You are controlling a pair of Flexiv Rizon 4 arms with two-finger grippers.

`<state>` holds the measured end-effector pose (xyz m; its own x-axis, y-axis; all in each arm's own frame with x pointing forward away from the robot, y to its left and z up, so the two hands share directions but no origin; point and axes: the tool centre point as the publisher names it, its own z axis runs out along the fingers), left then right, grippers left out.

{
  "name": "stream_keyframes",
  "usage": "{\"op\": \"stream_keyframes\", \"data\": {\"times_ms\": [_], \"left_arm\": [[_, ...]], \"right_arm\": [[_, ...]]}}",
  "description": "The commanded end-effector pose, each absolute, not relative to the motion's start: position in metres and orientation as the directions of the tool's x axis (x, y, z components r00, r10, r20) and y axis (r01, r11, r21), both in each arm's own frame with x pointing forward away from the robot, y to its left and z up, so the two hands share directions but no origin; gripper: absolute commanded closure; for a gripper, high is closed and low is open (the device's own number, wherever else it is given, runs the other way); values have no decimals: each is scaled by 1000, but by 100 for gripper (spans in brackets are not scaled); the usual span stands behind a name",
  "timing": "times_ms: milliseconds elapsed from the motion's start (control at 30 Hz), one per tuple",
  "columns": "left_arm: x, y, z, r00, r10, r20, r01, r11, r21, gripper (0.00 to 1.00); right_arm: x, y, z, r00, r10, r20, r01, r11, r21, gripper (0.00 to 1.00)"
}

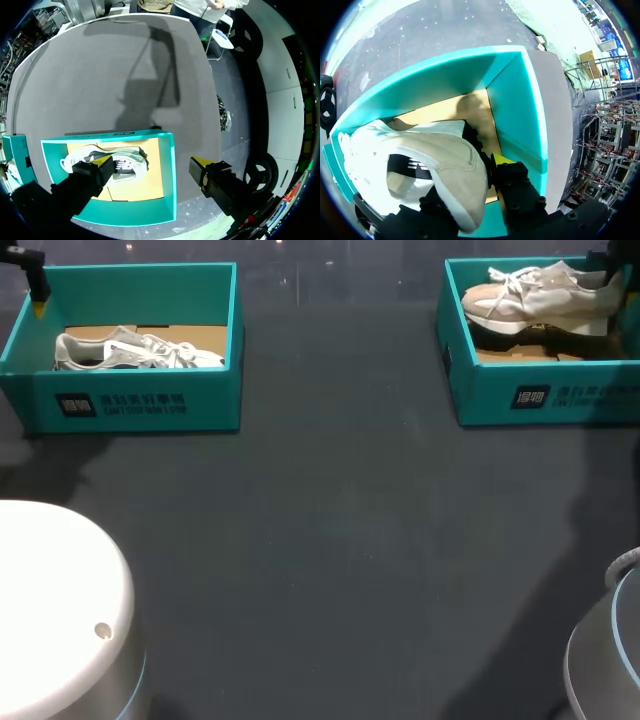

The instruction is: Take the shoe out of the shoebox, open the shoe tongue, remove and reinsert the insole, then place the shoe into the shoebox

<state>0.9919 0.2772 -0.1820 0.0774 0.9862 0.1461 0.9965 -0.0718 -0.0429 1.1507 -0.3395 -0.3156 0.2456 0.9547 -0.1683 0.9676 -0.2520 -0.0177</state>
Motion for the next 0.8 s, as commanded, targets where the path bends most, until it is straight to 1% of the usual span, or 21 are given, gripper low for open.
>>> {"op": "stream_keyframes", "data": {"times_ms": [33,333,533,733,800], "left_arm": [[990,278,-182,78,986,147,997,-73,-40,0],[990,278,-182,78,986,147,997,-73,-40,0],[990,278,-182,78,986,147,997,-73,-40,0],[990,278,-182,78,986,147,997,-73,-40,0],[990,278,-182,78,986,147,997,-73,-40,0]], "right_arm": [[1139,-338,-296,242,956,-169,970,-244,7,100],[1138,-344,-262,209,963,-167,978,-208,22,100],[1134,-343,-223,193,963,-187,981,-193,18,100],[1130,-338,-183,172,973,-157,985,-174,1,100],[1126,-333,-172,173,971,-164,985,-174,13,100]]}}
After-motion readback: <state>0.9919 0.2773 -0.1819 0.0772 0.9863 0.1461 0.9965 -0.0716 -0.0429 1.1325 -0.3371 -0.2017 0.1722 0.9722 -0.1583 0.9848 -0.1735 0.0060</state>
